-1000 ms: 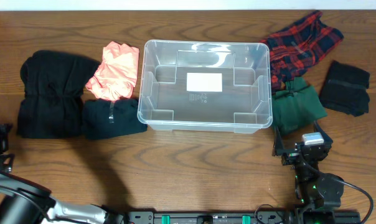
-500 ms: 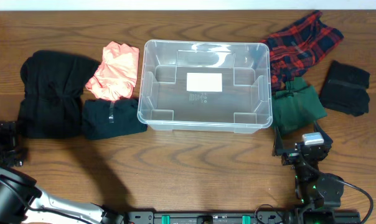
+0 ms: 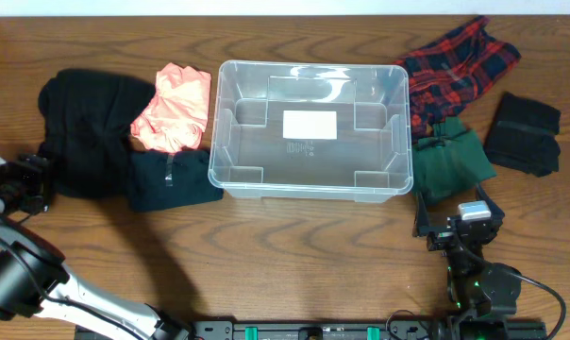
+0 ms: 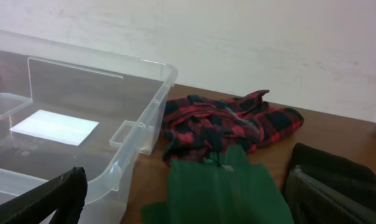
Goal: Pack container
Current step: 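Reach the left gripper to the large black garment and grasp it, then lift the black garment with the left gripper and drop it into the bin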
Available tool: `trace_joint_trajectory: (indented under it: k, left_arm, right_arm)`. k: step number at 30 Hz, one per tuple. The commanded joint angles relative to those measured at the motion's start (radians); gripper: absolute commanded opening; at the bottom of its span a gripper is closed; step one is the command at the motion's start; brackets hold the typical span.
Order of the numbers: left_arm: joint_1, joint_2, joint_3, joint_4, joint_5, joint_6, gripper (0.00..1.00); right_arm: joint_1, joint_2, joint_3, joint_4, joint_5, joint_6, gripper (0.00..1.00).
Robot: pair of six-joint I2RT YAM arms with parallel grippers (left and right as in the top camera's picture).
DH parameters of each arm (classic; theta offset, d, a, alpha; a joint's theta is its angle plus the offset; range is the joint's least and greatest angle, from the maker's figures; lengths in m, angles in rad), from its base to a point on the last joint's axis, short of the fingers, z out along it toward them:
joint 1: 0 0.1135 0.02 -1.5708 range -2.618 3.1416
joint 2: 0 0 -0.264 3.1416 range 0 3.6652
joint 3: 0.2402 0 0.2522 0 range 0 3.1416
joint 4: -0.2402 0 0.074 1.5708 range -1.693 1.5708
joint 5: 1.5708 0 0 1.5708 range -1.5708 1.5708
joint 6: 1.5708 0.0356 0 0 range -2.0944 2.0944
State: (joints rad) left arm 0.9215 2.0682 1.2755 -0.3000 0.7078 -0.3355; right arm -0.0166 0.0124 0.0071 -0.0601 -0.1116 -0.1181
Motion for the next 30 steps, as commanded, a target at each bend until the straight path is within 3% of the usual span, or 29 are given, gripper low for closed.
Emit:
trace_joint_trajectory:
  k: [1, 5, 9, 17, 25, 30]
  left_arm:
    - [-0.042, 0.064, -0.033, -0.008, -0.035, 0.002, 0.59]
    - [-0.046, 0.063, -0.033, -0.005, -0.027, 0.033, 0.27]
    - [-0.043, 0.043, -0.033, -0.013, 0.047, 0.099, 0.07]
    - [-0.023, -0.214, -0.033, -0.060, 0.147, 0.097, 0.06]
    - [-0.024, -0.660, -0.031, -0.063, 0.243, -0.038, 0.06]
    - [-0.035, -0.851, -0.031, 0.010, 0.381, -0.172, 0.06]
  right_arm:
    - [-0.013, -0.005, -0.002, -0.004, 0.003, -0.011, 0.99]
    - [-0.013, -0.005, -0.002, -0.004, 0.003, -0.011, 0.99]
    - [-0.013, -0.005, -0.002, -0.004, 0.003, -0.010, 0.99]
    - [-0.013, -0.005, -0.002, -0.004, 0.003, -0.010, 0.99]
    - [-0.013, -0.005, -0.002, -0.004, 0.003, -0.010, 0.99]
    - [-0.013, -0.005, -0.002, -0.004, 0.003, -0.010, 0.99]
